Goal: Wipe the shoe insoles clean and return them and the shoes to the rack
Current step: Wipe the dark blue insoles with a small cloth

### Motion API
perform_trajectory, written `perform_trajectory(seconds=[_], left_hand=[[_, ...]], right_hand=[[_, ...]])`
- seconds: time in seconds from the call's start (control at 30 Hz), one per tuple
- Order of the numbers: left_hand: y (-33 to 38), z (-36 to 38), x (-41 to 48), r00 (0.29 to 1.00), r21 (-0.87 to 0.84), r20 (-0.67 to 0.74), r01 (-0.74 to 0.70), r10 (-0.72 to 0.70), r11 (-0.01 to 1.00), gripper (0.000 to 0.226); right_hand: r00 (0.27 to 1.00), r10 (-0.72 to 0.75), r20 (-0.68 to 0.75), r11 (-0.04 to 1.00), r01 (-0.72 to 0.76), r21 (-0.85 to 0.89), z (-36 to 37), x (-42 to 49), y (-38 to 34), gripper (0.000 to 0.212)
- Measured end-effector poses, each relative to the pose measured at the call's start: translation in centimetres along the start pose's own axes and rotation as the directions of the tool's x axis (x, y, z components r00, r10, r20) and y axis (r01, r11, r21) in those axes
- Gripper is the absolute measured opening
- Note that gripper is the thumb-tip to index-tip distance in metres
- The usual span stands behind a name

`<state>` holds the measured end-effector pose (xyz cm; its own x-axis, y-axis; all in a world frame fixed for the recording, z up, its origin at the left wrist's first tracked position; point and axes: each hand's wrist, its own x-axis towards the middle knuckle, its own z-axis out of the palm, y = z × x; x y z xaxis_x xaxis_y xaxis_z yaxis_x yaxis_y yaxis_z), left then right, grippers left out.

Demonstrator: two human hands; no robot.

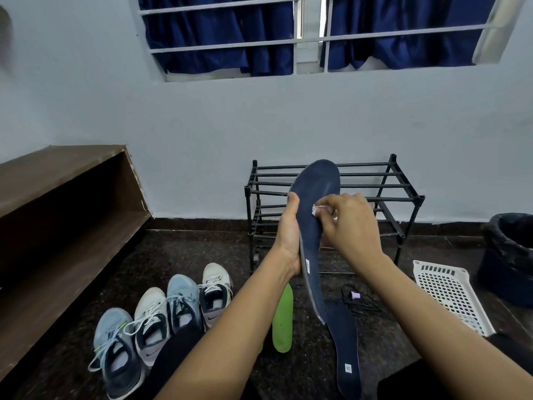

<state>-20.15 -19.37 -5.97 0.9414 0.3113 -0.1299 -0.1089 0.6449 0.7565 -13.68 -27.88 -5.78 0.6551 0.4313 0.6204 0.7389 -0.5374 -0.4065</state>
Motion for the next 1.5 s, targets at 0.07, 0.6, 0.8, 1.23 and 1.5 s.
perform_trajectory(seconds=[0.07,0.6,0.8,1.23,1.5], left_hand=[[0.1,-0.4,0.2,1.0,0.01,-0.021,-0.004,0.004,1.0,0.07],[0.2,-0.2,0.3,1.0,0.003,0.021,-0.003,0.003,1.0,0.066],[0.2,-0.2,0.3,0.999,0.017,0.034,-0.008,0.007,1.0,0.064],[0.7,-1.2,0.2,0.998,0.046,-0.052,-0.03,0.032,0.999,0.07],[0.3,-0.3,0.3,1.0,0.018,-0.008,-0.001,0.001,1.0,0.065]], right_hand=[[0.998,-0.038,0.049,0.998,0.036,0.042,0.1,-0.7,-0.7,0.01],[0.994,-0.073,-0.085,0.984,0.058,-0.168,0.2,0.5,0.8,0.014],[0.999,0.006,-0.051,0.998,-0.009,-0.06,0.1,0.8,1.1,0.015],[0.988,-0.148,0.033,0.988,0.149,-0.03,0.8,-1.3,-0.7,0.013],[0.997,0.034,-0.064,0.994,-0.04,-0.104,0.0,0.5,0.8,0.018]])
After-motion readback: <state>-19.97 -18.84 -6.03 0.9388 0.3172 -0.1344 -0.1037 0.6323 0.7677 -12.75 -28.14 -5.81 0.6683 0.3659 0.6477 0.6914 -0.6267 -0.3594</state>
